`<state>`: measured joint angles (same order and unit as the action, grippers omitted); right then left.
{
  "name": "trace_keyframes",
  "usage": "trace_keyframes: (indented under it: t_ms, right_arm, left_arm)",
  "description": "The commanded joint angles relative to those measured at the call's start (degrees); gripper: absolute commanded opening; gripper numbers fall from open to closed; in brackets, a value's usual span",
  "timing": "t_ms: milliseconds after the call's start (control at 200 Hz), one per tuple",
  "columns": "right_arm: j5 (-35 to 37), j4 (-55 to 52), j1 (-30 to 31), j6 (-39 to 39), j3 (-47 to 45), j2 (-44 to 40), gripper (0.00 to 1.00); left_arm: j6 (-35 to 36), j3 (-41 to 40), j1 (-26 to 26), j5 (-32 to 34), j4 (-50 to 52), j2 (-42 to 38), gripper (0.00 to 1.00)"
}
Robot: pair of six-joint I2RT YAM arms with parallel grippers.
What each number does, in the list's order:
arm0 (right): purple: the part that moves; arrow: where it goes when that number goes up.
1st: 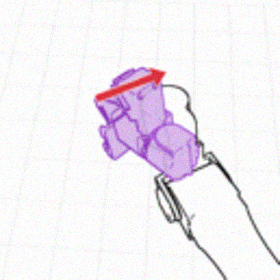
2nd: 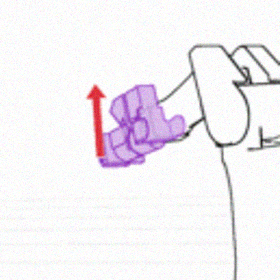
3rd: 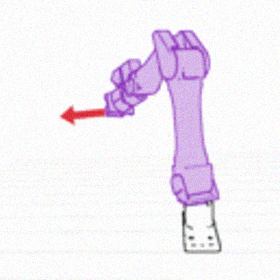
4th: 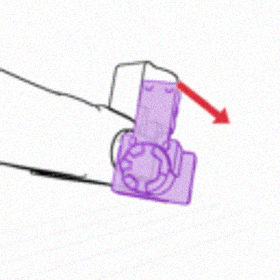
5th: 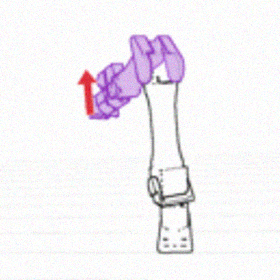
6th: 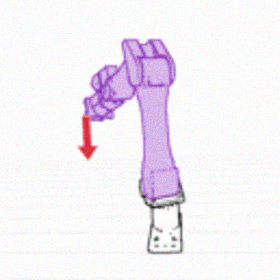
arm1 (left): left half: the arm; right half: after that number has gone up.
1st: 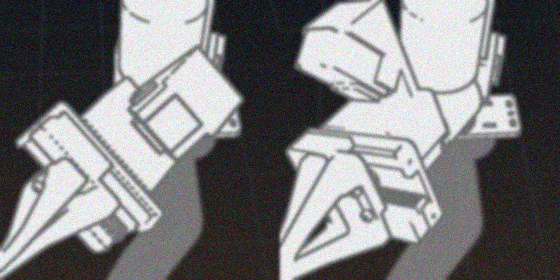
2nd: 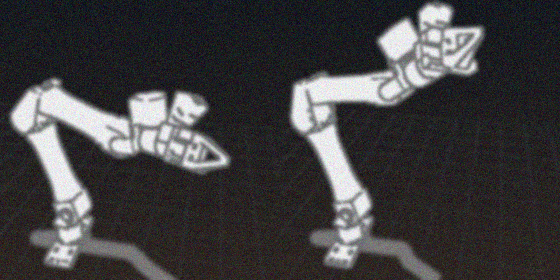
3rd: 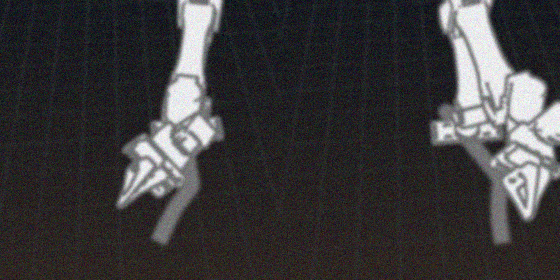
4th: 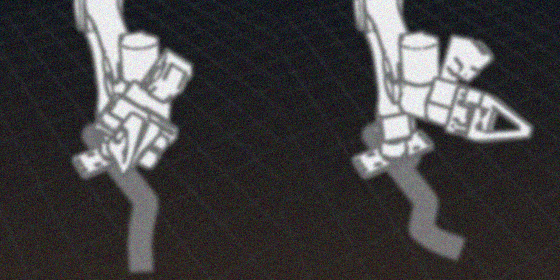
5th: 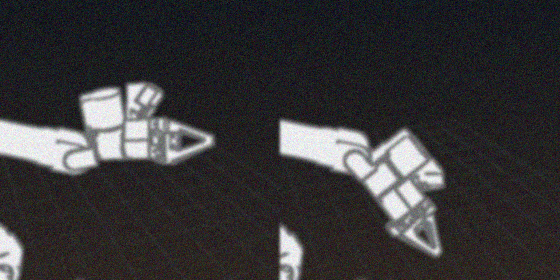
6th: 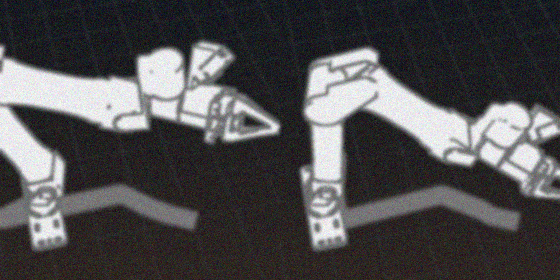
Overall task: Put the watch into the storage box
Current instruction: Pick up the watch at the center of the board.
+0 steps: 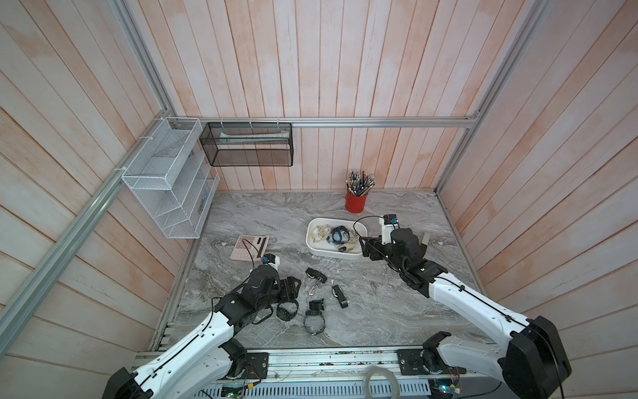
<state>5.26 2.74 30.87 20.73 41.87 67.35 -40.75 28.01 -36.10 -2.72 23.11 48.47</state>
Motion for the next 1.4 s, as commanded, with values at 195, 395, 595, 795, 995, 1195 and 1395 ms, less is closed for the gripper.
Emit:
trace_keyframes:
  t_ms: [195,395,595,795,995,1195,1395]
  right_arm:
    - [0.68,1.75,-0.11,-0.39,1.52,1.69,0.83]
    - [0.06,1.22,-0.12,-1.52,1.27,1.58,0.86]
    - [-0.33,1.39,-0.13,-1.81,0.76,0.99,0.89]
    - [0.23,1.41,-0.18,-2.39,0.29,0.36,0.9]
    - [0.75,1.6,-0.17,-2.31,-0.62,-0.3,0.89]
    - [1.24,1.41,-0.12,-2.24,-1.16,-0.72,0.89]
    - [1.18,0.91,-0.12,-2.88,-0.75,-0.29,0.89]
  left_arm:
    - [-0.73,8.33,-2.87,3.27,9.09,9.35,0.66]
    - [-1.84,9.35,-4.31,2.8,9.04,13.81,0.64]
    - [-3.22,9.77,-5.11,3.16,9.59,17.0,0.6]
    - [-4.77,9.49,-6.97,3.34,8.89,19.87,0.55]
    - [-5.25,8.76,-7.3,3.79,8.0,23.16,0.52]
    - [-5.92,7.48,-7.41,3.69,4.6,24.32,0.47]
    - [-5.92,7.57,-7.37,2.6,2.51,27.67,0.46]
